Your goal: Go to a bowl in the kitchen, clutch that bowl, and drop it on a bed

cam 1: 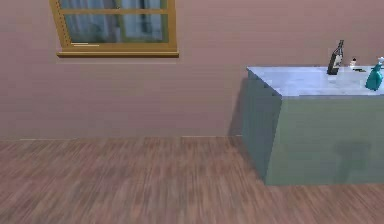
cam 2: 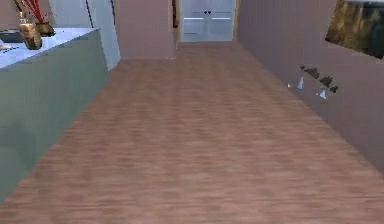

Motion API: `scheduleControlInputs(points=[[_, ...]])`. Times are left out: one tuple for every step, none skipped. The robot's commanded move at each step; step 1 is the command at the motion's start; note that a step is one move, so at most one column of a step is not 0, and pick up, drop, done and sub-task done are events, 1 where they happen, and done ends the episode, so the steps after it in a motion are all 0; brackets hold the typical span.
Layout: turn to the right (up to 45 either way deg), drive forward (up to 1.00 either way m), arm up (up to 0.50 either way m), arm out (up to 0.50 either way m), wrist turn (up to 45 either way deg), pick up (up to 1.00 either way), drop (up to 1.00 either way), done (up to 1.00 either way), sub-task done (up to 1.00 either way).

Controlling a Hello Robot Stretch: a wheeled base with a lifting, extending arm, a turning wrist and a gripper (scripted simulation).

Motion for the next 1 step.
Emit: scheduleControlInputs(points=[[-6.0,0.00,0.00,0.00,0.0,0.00,0.00,0.00,0.00]])
